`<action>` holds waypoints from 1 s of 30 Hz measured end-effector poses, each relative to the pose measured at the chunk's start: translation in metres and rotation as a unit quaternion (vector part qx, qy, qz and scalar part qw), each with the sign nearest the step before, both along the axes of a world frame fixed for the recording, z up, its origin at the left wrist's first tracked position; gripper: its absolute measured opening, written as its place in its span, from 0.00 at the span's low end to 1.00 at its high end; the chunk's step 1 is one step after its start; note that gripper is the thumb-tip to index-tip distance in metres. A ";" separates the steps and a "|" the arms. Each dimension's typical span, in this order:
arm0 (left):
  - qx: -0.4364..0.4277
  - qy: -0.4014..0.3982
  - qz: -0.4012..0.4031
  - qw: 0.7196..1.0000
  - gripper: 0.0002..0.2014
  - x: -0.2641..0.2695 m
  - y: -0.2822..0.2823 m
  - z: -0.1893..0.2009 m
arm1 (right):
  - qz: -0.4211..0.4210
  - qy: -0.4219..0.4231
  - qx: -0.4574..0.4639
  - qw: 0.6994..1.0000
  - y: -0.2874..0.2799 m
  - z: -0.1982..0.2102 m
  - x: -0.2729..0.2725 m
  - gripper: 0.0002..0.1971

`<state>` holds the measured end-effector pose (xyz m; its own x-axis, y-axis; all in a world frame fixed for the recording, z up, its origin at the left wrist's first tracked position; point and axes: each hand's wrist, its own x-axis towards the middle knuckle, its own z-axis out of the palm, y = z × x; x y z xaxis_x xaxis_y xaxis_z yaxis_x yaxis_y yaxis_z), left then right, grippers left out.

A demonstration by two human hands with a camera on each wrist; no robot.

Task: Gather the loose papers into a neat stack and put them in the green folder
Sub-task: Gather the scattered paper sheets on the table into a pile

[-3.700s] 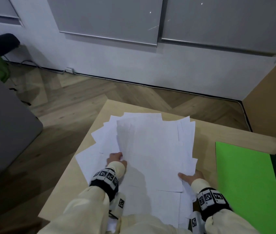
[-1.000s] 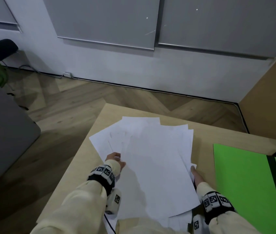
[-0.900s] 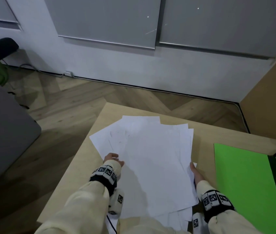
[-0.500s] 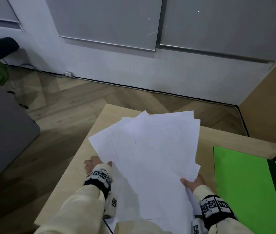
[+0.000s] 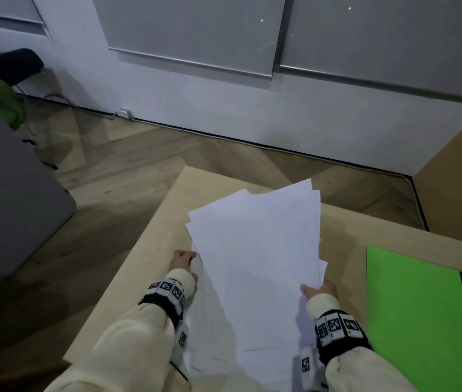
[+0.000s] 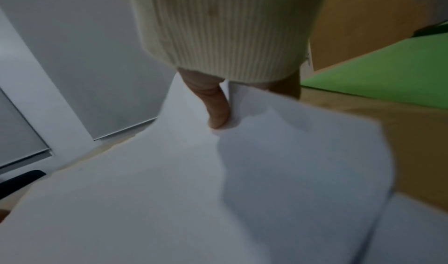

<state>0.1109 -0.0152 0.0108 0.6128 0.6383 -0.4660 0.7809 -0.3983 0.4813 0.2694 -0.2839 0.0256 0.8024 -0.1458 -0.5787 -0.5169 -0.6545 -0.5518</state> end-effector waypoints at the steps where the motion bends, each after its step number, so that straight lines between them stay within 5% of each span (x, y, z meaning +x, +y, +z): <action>1: -0.009 -0.022 0.028 0.999 0.25 0.000 -0.006 -0.001 | 0.005 -0.004 -0.018 1.000 0.005 0.002 -0.001 0.36; 6: -0.061 -0.028 0.168 0.983 0.26 0.010 -0.025 0.007 | 0.079 -0.002 -0.087 0.993 0.021 0.004 -0.010 0.43; 12: -0.091 0.041 0.151 0.984 0.44 0.018 -0.030 0.012 | 0.110 0.005 -0.024 0.994 0.031 0.005 -0.020 0.32; 23: -0.138 0.050 0.150 0.978 0.43 0.025 -0.039 0.020 | 0.062 0.173 0.071 0.980 0.004 0.004 -0.018 0.58; 30: -0.128 0.071 0.083 0.986 0.35 0.017 -0.039 0.027 | 0.121 0.059 0.010 0.991 -0.009 0.011 -0.026 0.42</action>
